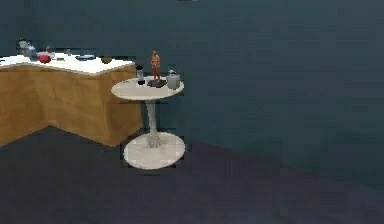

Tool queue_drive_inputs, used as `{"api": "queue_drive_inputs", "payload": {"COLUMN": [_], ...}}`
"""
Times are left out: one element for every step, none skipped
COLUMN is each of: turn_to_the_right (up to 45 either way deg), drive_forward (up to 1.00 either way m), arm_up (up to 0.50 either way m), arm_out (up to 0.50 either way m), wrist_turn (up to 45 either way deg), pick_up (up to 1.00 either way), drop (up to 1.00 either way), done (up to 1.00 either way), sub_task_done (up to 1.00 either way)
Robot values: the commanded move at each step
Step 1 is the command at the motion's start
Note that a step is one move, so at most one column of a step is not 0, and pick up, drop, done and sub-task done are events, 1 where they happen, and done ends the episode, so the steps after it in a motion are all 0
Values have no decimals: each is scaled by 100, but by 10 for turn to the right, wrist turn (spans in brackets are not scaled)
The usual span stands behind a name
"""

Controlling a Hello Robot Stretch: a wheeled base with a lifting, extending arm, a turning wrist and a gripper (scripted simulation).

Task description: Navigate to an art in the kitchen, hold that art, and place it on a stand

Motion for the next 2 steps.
{"api": "queue_drive_inputs", "payload": {"turn_to_the_right": [0, 450], "drive_forward": [65, 0], "arm_up": [0, 0], "arm_out": [0, 0], "wrist_turn": [0, 0], "pick_up": [0, 0], "drop": [0, 0], "done": [0, 0], "sub_task_done": [0, 0]}}
